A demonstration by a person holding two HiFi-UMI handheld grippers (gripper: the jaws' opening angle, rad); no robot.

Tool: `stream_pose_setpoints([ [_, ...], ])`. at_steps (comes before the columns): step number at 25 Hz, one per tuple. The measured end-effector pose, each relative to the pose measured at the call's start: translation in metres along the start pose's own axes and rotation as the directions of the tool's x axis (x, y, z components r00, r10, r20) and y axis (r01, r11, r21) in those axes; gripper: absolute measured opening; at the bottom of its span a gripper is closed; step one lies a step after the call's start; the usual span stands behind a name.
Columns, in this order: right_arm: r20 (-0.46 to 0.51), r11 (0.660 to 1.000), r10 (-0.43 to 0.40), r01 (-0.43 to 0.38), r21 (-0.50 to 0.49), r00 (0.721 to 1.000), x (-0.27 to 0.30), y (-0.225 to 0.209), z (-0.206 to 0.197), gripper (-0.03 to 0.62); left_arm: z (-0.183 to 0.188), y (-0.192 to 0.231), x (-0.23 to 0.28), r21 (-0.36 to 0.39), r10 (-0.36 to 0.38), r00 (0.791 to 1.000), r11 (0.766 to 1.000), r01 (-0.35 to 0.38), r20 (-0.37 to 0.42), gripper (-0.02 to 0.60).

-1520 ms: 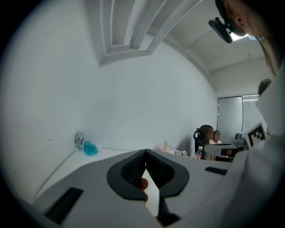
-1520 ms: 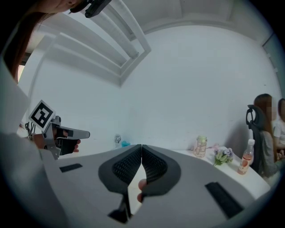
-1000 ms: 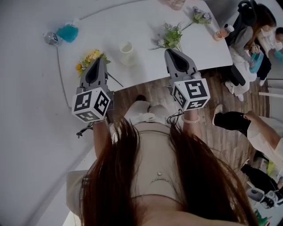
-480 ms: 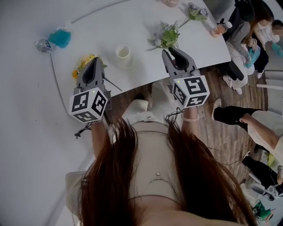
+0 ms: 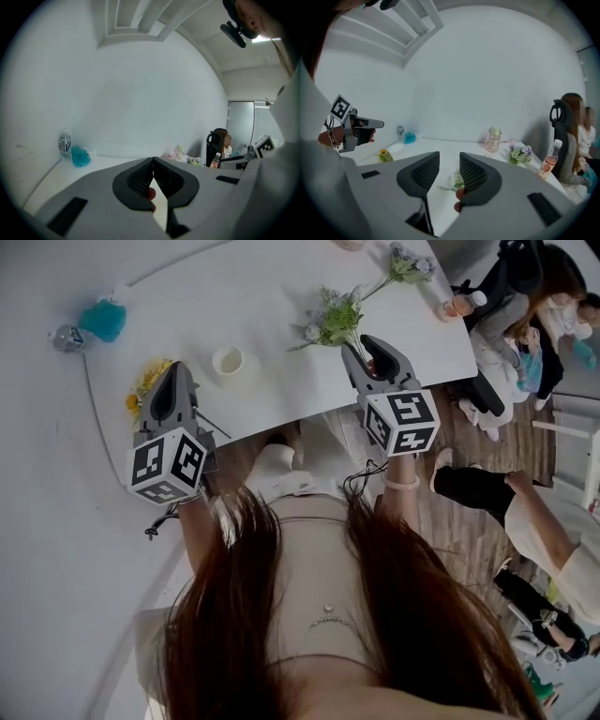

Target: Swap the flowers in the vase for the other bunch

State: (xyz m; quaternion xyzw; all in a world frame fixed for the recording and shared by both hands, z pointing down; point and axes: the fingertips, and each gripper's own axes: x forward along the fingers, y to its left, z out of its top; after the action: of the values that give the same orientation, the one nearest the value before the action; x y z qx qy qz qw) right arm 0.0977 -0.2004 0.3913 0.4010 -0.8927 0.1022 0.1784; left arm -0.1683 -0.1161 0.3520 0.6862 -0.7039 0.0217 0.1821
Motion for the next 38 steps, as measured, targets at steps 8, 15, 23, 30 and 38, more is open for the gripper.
stream_pose_setpoints([
  [8, -0.127, 0.997, 0.08, -0.079, 0.011, 0.989, 0.023, -0.057, -0.03, 0.179, -0.007, -0.009, 0.014, -0.04, 0.144, 0.989, 0.989, -0.145, -0.014, 0.003],
  [15, -0.214, 0.985, 0.174, -0.171, 0.032, 0.961, 0.048, -0.083, -0.056, 0.195, -0.014, -0.022, 0.028, -0.052, 0.234, 0.972, 0.97, -0.236, -0.035, 0.003],
  [23, -0.327, 0.96, 0.278, -0.272, 0.065, 0.903, 0.079, -0.094, -0.095, 0.229, -0.028, -0.028, 0.023, -0.07, 0.344, 0.938, 0.935, -0.347, -0.05, 0.003],
  [30, -0.422, 0.937, 0.344, -0.336, 0.095, 0.839, 0.097, -0.095, -0.128, 0.261, -0.045, -0.03, 0.016, -0.09, 0.422, 0.904, 0.9, -0.427, -0.072, 0.003],
  [38, -0.499, 0.919, 0.382, -0.375, 0.119, 0.778, 0.114, -0.093, -0.158, 0.275, -0.057, -0.032, 0.006, -0.1, 0.483, 0.871, 0.866, -0.49, -0.084, 0.003],
])
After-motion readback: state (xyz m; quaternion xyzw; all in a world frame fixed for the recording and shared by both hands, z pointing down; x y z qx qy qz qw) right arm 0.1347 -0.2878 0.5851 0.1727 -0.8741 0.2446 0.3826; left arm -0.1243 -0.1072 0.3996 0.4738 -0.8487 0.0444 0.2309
